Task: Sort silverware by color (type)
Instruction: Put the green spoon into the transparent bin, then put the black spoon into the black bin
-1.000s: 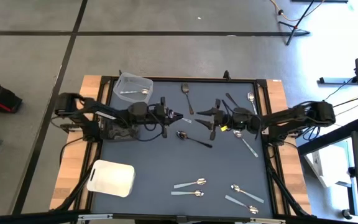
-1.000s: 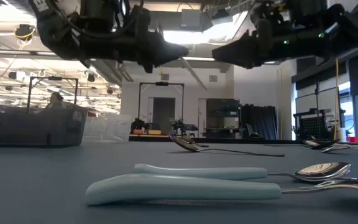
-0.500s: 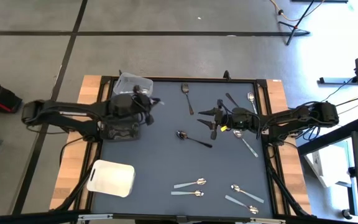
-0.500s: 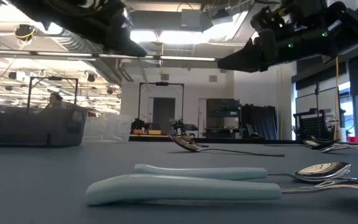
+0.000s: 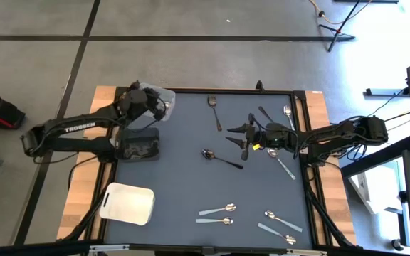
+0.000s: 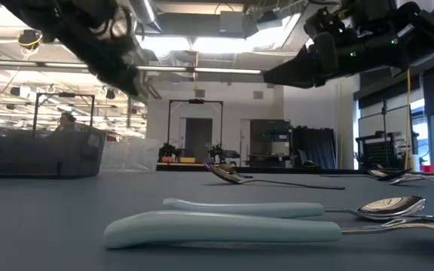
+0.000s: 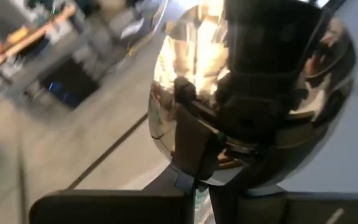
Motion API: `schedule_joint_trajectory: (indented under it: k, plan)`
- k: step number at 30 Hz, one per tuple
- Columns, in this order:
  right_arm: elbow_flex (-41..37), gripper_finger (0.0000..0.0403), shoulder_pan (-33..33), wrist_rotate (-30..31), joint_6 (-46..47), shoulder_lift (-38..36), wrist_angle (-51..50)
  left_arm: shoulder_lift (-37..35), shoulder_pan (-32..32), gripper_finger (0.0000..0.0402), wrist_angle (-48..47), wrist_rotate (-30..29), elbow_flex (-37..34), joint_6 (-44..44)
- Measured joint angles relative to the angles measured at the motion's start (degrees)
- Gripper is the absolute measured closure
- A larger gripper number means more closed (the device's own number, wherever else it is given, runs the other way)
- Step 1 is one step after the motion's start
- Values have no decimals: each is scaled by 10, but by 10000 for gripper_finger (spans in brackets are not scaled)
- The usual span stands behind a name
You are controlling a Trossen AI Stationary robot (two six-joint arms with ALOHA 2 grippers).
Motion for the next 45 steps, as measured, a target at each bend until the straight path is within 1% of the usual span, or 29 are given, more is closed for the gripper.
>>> schedule_joint_trajectory:
  k: [6, 13, 21, 27, 29, 32, 33, 36, 38, 39, 42, 45]
  plan:
    - [0, 269, 0, 0, 0, 0, -4, 49, 74, 381, -35, -2, 0, 16]
    - [0, 269, 0, 0, 1, 7, -1, 89, 114, 364, -47, -11, 0, 30]
    - [0, 269, 0, 0, 0, 12, -1, 107, 129, 336, -57, -18, 0, 27]
    - [0, 269, 0, 0, 0, 12, -3, 107, 130, 293, -57, -19, 0, 27]
    - [0, 269, 0, 0, -1, 12, -4, 106, 130, 277, -57, -28, 0, 21]
    - [0, 269, 0, 1, -1, 12, -4, 97, 123, 264, -85, -29, 19, -3]
    - [0, 269, 0, 1, -1, 12, -6, 93, 117, 263, -100, -22, 32, -12]
    - [0, 269, 0, 1, -1, 12, -16, 77, 95, 261, -151, 26, 77, -25]
    - [0, 269, 0, 1, 0, 12, -22, 67, 73, 261, -164, 52, 107, -35]
    - [0, 269, 0, 1, 0, 12, -24, 61, 61, 261, -164, 75, 119, -38]
    - [0, 269, 0, 0, 0, 12, -39, 47, 24, 261, -155, 175, 140, -54]
    - [0, 269, 0, -5, 2, 12, -52, 45, -20, 261, -111, 280, 138, -66]
